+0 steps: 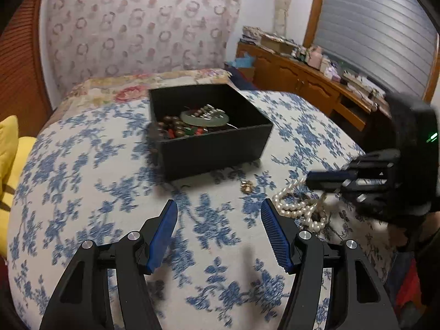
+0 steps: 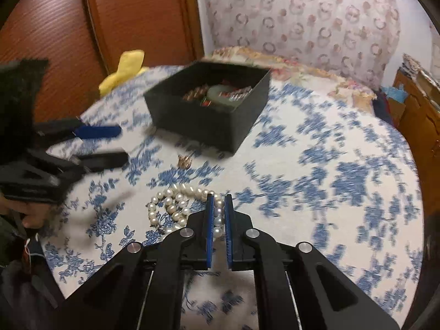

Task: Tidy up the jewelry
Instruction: 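Grasp the long pearl necklace with the right tool while the left tool grasps the gold ring, then carry the pearl necklace over the box with the right tool while the left tool lowers the ring in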

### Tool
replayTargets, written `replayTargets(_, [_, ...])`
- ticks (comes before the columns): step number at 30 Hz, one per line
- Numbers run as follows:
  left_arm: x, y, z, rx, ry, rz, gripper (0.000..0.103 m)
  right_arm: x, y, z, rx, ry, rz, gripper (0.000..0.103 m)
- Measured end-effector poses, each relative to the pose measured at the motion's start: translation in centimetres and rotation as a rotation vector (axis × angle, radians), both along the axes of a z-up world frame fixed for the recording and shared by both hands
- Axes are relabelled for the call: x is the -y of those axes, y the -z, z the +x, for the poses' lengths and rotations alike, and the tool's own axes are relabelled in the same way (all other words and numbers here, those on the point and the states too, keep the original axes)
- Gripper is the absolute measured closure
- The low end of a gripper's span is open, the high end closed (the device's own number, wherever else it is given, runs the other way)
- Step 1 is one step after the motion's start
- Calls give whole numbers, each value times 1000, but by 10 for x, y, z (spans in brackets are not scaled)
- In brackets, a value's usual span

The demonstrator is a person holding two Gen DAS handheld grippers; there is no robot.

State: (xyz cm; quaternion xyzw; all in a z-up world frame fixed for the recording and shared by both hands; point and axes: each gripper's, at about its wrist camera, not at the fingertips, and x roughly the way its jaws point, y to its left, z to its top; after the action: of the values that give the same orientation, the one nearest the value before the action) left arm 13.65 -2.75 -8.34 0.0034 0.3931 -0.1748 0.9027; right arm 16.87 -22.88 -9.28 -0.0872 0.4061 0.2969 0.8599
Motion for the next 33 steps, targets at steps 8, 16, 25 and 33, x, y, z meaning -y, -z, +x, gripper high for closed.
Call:
replayTargets(8, [28,11,22,-57,75,34,54,25,-47,-16,128,36,58,95])
replayTargets(16, [38,21,40,-104,104,30,67,28,-72,-21,183,40,75,95])
replayTargets(25, [48,24,47,-76,102,79,89,27,-83,-23,207,40,78,95])
replayTargets(33, [41,-1,39,-13,93,44,95,21,-109,-28,263,22,91,95])
